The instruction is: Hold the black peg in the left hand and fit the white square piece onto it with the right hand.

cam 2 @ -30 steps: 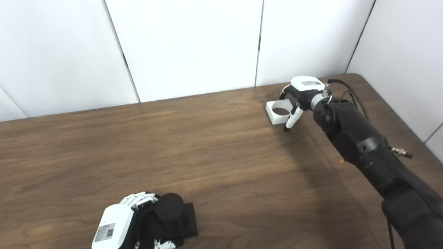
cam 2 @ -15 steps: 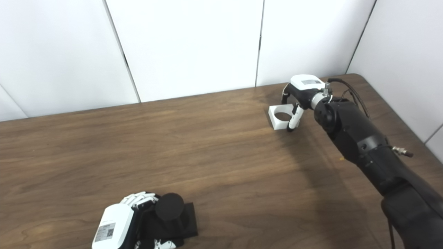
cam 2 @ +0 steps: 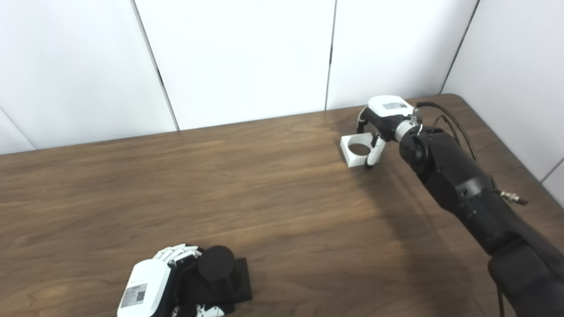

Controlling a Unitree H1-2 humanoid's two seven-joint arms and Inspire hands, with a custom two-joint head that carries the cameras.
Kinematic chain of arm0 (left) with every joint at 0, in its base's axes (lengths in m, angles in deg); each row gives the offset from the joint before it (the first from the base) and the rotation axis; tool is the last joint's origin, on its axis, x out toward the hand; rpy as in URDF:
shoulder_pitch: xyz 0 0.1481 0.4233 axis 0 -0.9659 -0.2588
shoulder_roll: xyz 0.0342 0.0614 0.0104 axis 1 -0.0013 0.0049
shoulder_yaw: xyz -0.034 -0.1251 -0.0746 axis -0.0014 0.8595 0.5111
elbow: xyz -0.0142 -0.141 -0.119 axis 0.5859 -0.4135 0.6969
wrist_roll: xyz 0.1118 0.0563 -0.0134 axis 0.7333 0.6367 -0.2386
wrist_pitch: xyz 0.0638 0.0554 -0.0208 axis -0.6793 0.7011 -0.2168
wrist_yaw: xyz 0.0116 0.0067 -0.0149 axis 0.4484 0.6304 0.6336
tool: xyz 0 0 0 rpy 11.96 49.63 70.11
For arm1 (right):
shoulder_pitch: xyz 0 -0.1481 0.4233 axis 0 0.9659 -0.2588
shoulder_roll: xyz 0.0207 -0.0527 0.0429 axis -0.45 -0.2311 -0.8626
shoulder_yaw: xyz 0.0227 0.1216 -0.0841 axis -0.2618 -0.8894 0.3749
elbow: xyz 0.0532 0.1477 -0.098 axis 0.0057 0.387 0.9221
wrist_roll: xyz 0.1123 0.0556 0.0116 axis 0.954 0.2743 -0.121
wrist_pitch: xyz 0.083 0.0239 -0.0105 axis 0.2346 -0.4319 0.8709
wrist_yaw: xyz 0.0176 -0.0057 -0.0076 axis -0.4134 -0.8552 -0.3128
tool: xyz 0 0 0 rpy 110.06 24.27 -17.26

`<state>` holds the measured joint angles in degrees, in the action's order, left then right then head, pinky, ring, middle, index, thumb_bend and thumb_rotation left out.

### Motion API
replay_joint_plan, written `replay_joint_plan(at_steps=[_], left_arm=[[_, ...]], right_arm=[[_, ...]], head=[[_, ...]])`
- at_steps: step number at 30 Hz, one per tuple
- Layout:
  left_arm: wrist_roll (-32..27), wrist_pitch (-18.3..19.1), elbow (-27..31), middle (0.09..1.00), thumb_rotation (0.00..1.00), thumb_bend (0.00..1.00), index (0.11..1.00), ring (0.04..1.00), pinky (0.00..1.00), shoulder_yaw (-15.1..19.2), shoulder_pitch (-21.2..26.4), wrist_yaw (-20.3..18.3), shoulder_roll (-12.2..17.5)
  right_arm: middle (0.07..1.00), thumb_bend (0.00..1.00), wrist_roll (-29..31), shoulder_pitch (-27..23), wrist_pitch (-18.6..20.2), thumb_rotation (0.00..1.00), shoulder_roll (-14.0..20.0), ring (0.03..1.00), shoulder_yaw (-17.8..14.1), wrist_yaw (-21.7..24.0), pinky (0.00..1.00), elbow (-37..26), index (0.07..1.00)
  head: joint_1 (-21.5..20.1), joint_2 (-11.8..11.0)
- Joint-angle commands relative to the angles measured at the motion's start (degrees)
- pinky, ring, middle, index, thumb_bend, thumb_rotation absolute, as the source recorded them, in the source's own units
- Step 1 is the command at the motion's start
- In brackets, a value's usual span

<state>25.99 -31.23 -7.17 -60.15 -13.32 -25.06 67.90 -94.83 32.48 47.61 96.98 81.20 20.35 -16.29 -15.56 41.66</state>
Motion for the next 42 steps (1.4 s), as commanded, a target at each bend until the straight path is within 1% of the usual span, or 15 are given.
replay_joint_plan(at_steps=[1, 5, 10, 13, 18, 20, 22, 26, 28, 33, 38, 42], left_arm=[[1.4, 0.91, -0.9, 0.731, 0.05, 0.52, 0.482, 0.795, 0.81, -0.6, -0.4, -1.78, -0.2], [1.88, 1.46, -1.04, 0.738, 0.05, 0.52, 0.483, 0.804, 0.82, -0.95, -0.1, -2.71, -0.78], [2.64, 2.8, -0.89, 0.744, 0.05, 0.52, 0.483, 0.814, 0.83, -1.64, 0.33, -4.01, -1.44], [3.05, 3.51, -0.81, 0.745, 0.05, 0.52, 0.483, 0.817, 0.84, -2.1, 0.65, -4.34, -1.73], [3.56, 5.0, -0.77, 0.751, 0.05, 0.52, 0.483, 0.826, 0.85, -2.63, 1.25, -5.76, -2.24], [3.76, 5.67, -0.58, 0.754, 0.05, 0.52, 0.484, 0.83, 0.85, -2.91, 1.48, -6.36, -2.33], [4.15, 6.31, -0.4, 0.755, 0.05, 0.52, 0.484, 0.831, 0.86, -3.17, 1.73, -7.01, -2.46], [4.66, 6.89, -0.48, 0.754, 0.05, 0.52, 0.484, 0.83, 0.85, -3.56, 2.14, -7.27, -2.61], [4.73, 7.18, -0.59, 0.753, 0.05, 0.52, 0.484, 0.828, 0.85, -3.75, 2.34, -7.28, -2.65], [4.52, 7.94, -0.49, 0.756, 0.05, 0.52, 0.484, 0.832, 0.85, -3.91, 2.7, -7.87, -2.83], [4.61, 8.2, -0.3, 0.757, 0.05, 0.52, 0.484, 0.831, 0.85, -4.04, 2.75, -8.14, -3.19], [4.95, 8.46, -0.29, 0.756, 0.05, 0.52, 0.484, 0.831, 0.85, -4.3, 2.84, -8.24, -3.47]], right_arm=[[0.769, 0.52, -0.33, -1.8, 0.07, 0.13, 2.41, 0.861, -1.44, 1.0, 0.86, -6.58, 0.486], [0.767, 0.52, -0.15, -0.73, -0.29, 0.13, 3.15, 0.867, -1.94, 5.21, 0.86, -15.53, 0.485], [0.761, 0.52, 0.42, -0.01, 1.03, 0.13, 3.42, 0.867, -2.04, 14.45, 0.86, -31.31, 0.485], [0.756, 0.52, 0.78, 0.41, 1.95, 0.13, 2.81, 0.864, -2.46, 18.92, 0.87, -38.21, 0.484], [0.75, 0.52, 1.59, 0.99, 1.96, 0.13, 1.7, 0.852, -2.3, 24.69, 0.86, -47.17, 0.483], [0.748, 0.52, 1.68, 1.06, 1.62, 0.13, 1.3, 0.85, -2.17, 26.71, 0.86, -49.54, 0.483], [0.743, 0.52, 2.22, 1.11, 2.25, 0.13, 0.4, 0.847, -1.89, 29.24, 0.86, -52.78, 0.483], [0.737, 0.52, 2.8, 1.38, 3.17, 0.13, -1.72, 0.847, -1.59, 33.11, 0.88, -57.07, 0.483], [0.736, 0.52, 3.09, 1.73, 3.1, 0.13, -2.95, 0.845, -1.56, 34.22, 0.89, -58.42, 0.483], [0.726, 0.52, 2.96, 2.84, 2.12, 0.13, -6.27, 0.833, -1.16, 35.39, 0.88, -60.31, 0.482], [0.734, 0.52, 2.45, 3.85, 2.02, 0.13, -8.91, 0.838, -0.45, 36.63, 0.9, -60.81, 0.482], [0.739, 0.52, 1.43, 4.98, 1.2, 0.13, -10.81, 0.844, 0.48, 36.68, 0.92, -60.14, 0.482]], head=[[1.0, 0.21], [2.24, 0.45], [4.27, 1.19], [5.42, 1.71], [7.07, 2.59], [7.46, 2.91], [8.06, 3.28], [8.45, 3.68], [8.44, 3.88], [8.38, 4.17], [8.65, 4.43], [8.93, 4.59]])
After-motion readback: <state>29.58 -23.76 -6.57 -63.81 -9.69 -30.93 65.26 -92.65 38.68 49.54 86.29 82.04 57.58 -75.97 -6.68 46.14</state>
